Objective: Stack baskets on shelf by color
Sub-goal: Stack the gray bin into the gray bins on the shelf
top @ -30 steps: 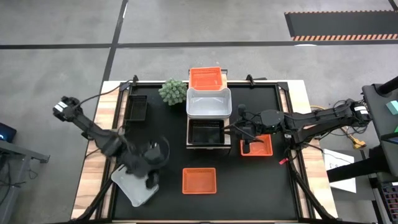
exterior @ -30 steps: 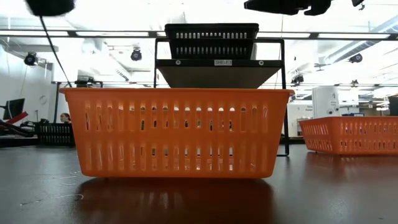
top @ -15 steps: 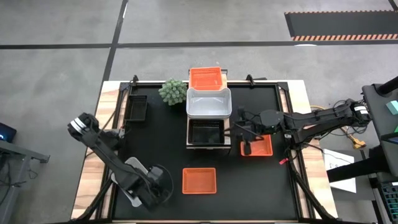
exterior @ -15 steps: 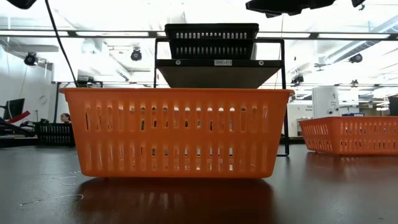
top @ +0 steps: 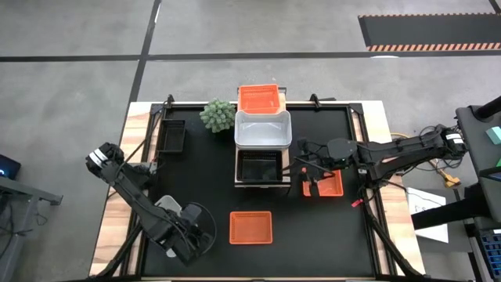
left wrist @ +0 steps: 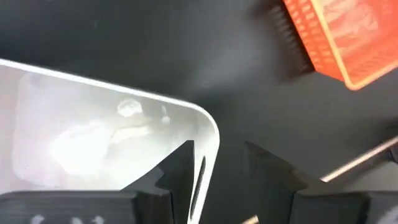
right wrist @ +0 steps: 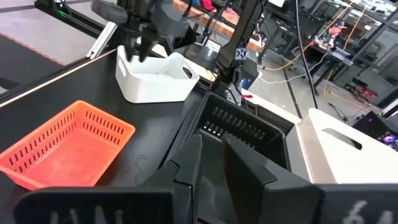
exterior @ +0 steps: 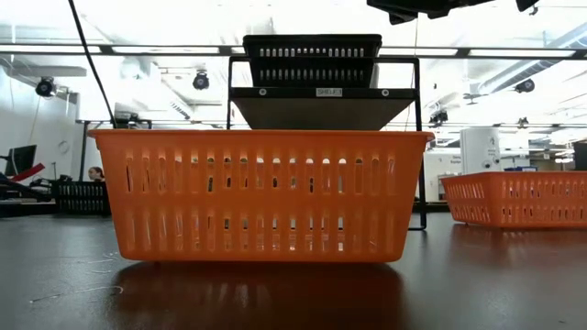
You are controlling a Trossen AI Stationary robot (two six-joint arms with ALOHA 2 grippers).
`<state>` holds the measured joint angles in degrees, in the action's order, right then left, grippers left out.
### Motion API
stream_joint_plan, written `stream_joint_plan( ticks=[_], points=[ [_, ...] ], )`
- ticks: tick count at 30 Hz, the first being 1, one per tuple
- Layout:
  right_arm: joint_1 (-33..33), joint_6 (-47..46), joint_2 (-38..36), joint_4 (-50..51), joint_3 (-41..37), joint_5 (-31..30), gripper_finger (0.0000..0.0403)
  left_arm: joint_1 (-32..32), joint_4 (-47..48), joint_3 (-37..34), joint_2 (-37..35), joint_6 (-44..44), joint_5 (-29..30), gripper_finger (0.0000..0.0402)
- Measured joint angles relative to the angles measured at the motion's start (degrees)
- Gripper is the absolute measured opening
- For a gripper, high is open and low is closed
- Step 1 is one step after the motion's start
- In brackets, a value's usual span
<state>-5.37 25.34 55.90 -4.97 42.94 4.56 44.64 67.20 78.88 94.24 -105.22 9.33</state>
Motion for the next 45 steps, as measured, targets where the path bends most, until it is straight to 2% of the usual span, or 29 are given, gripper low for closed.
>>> stream_joint_plan(
  ticks=[9, 20, 31, 37, 41, 45],
  points=[
    [0.0, 0.2, 0.0, 0.1, 0.0, 0.0, 0.0057, -0.2, -1.2, -4.3, 0.2, -1.0, 1.5, 0.0111],
    [0.0, 0.2, 0.0, 0.2, 0.0, 0.0, 0.0057, 0.1, 0.6, -4.4, 1.1, -0.3, 1.5, 0.001],
    [0.0, -0.3, 0.0, 0.4, 0.0, 0.0, 0.0057, 0.1, -9.2, -4.4, 1.2, 10.6, 2.8, 0.0001],
    [0.0, -0.3, 0.0, 0.4, 0.0, 0.0, 0.0057, 2.2, -20.8, -4.4, 1.2, 20.4, -3.7, 0.0],
    [0.0, -0.3, 0.0, 0.5, 0.0, 0.0, 0.0057, 3.2, -20.0, -4.4, 0.4, 16.3, -3.2, 0.0],
    [0.0, -0.3, 0.0, 0.5, 0.0, 0.0, 0.0057, 3.2, -11.0, -4.4, -0.2, 7.0, -2.8, 0.0]
  ],
)
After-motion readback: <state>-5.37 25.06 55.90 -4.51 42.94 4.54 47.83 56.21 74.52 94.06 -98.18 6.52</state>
